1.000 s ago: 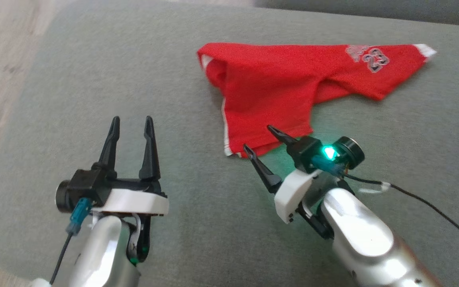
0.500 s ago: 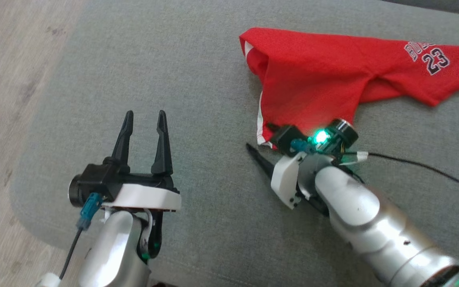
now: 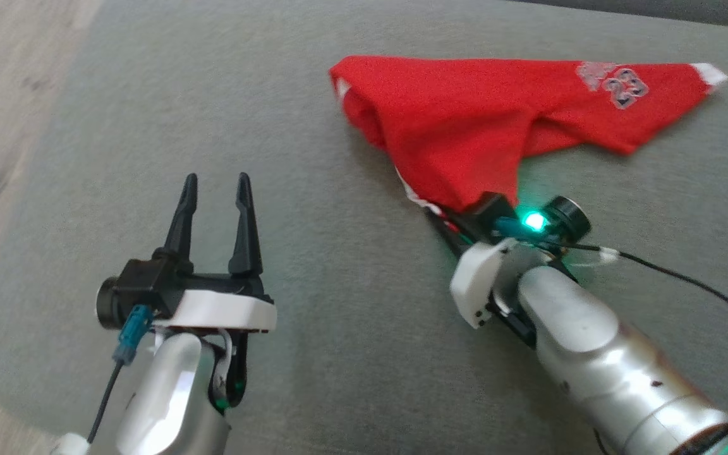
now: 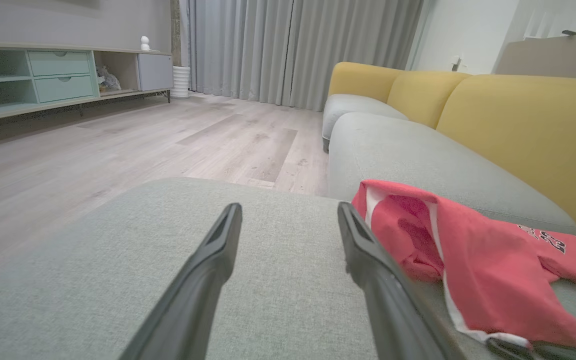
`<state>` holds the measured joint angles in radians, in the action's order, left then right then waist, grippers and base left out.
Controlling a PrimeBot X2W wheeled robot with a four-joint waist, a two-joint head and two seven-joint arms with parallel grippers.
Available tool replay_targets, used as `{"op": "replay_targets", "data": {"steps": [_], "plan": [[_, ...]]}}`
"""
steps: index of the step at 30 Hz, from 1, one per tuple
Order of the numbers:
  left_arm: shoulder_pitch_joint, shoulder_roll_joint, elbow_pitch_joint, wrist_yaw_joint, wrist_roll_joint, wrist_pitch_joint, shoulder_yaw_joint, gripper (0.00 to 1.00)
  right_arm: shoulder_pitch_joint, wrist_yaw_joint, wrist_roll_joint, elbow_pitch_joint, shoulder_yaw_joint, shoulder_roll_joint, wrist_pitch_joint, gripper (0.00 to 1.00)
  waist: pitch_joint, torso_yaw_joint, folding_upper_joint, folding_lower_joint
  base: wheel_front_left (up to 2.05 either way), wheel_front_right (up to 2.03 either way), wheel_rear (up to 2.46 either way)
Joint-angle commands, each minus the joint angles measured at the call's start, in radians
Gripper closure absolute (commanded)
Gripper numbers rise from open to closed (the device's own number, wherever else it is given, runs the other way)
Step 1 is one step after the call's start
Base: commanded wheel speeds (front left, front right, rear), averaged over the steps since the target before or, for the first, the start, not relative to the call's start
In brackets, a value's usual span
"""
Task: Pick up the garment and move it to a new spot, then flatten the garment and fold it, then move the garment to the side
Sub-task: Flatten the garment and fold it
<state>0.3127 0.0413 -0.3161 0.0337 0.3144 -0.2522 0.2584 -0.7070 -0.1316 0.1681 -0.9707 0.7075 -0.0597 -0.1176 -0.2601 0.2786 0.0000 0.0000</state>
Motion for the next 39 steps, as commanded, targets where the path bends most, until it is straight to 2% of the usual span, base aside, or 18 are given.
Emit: {"op": "replay_targets", "data": {"steps": [1, 8, 13, 18, 22, 23, 24, 25, 29, 35, 39], "plan": [[0.018, 0.01, 0.028, -0.003, -0.01, -0.01, -0.042, 0.0, 0.026, 0.001, 0.011, 0.014, -0.017, 0.007, -0.02, 1.0, 0.037, -0.057, 0.0, 0.0, 0.0, 0.0, 0.0], [0.0, 0.011, 0.026, -0.021, -0.033, -0.01, -0.068, 0.0, 0.12, 0.001, 0.027, 0.051, -0.205, -0.073, -0.079, 1.0, 0.086, -0.172, 0.0, 0.0, 0.0, 0.0, 0.0], [-0.015, 0.01, 0.028, -0.031, -0.043, -0.01, -0.08, 0.0, 0.206, 0.001, -0.007, 0.124, -0.343, -0.115, -0.084, 1.0, 0.102, -0.234, 0.0, 0.0, 0.0, 0.0, 0.0], [-0.022, 0.01, 0.028, -0.039, -0.051, -0.01, -0.085, 0.0, 0.298, 0.001, -0.078, 0.234, -0.45, -0.112, -0.043, 1.0, 0.106, -0.279, 0.0, 0.0, 0.0, 0.0, 0.0], [-0.022, 0.01, 0.026, -0.042, -0.055, -0.01, -0.087, 0.0, 0.349, 0.001, -0.119, 0.31, -0.495, -0.095, -0.009, 1.0, 0.107, -0.297, 0.0, 0.0, 0.0, 0.0, 0.0], [-0.021, 0.01, 0.024, -0.043, -0.056, -0.01, -0.087, 0.0, 0.364, 0.001, -0.131, 0.338, -0.506, -0.09, -0.002, 0.83, 0.108, -0.301, 0.0, 0.0, 0.0, 0.0, 0.0], [-0.02, 0.01, 0.022, -0.045, -0.057, -0.01, -0.086, 0.0, 0.379, 0.001, -0.139, 0.367, -0.517, -0.084, 0.005, 0.33, 0.108, -0.304, 0.0, 0.0, 0.0, 0.0, 0.0], [-0.02, 0.01, 0.021, -0.047, -0.059, -0.01, -0.088, 0.0, 0.406, 0.001, -0.156, 0.428, -0.543, -0.075, 0.017, 0.0, 0.11, -0.313, 0.0, 0.0, 0.0, 0.0, 0.0], [-0.022, 0.01, 0.022, -0.049, -0.064, -0.01, -0.098, 0.0, 0.457, 0.001, -0.168, 0.56, -0.595, -0.049, 0.025, 0.0, 0.113, -0.332, 0.0, 0.0, 0.0, 0.0, 0.0], [-0.024, 0.009, 0.022, -0.056, -0.07, -0.01, -0.103, 0.0, 0.526, 0.001, -0.115, 0.764, -0.706, -0.004, -0.057, 0.0, 0.12, -0.348, 0.0, 0.0, 0.0, 0.0, 0.0], [-0.025, 0.009, 0.017, -0.063, -0.07, -0.01, -0.093, 0.0, 0.57, 0.001, -0.051, 0.814, -0.778, 0.008, -0.111, 0.0, 0.125, -0.347, 0.0, 0.0, 0.0, 0.0, 0.0]]}}
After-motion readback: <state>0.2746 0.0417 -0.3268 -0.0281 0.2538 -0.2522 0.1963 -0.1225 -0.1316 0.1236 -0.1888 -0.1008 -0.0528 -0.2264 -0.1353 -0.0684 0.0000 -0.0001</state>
